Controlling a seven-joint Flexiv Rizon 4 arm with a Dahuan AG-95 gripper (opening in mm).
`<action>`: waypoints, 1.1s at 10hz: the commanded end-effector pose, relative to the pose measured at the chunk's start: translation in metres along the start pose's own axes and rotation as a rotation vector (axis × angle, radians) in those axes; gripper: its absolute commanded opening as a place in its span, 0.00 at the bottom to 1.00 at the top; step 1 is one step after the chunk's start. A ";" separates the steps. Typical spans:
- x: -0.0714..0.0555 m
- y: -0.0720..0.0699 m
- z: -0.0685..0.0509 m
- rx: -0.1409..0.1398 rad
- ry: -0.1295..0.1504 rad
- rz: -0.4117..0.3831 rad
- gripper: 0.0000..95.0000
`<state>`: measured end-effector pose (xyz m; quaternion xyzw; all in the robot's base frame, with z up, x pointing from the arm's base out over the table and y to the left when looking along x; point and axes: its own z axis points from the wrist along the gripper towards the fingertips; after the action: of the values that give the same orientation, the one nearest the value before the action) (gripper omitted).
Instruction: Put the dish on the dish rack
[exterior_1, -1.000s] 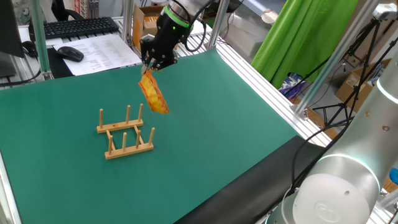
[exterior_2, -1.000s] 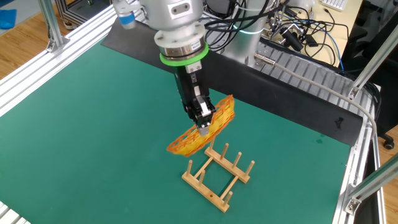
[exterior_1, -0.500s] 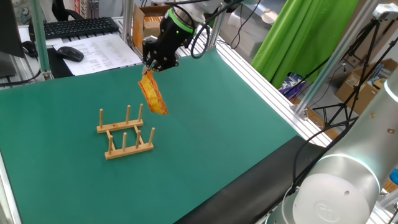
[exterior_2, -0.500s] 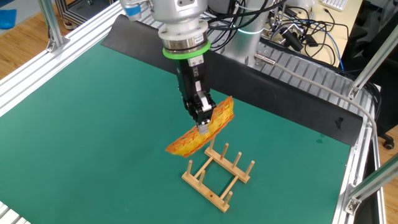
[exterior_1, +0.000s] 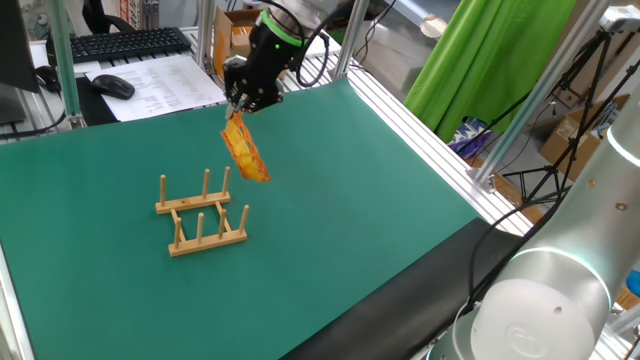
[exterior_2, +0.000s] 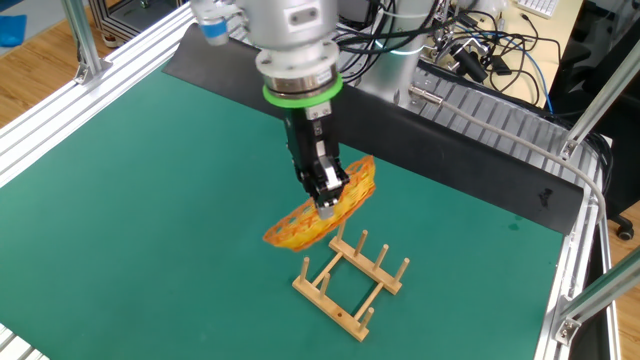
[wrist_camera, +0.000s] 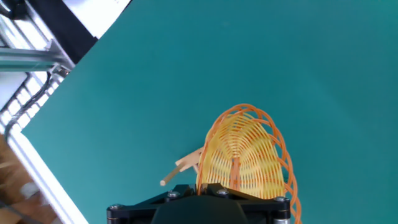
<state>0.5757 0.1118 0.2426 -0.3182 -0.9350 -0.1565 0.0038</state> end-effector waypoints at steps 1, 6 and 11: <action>-0.001 0.000 0.000 0.139 0.062 -0.119 0.00; -0.001 0.000 0.000 0.223 0.121 -0.350 0.00; 0.029 0.022 0.007 0.124 0.141 -0.255 0.00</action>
<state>0.5691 0.1401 0.2456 -0.1164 -0.9873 -0.0678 0.0844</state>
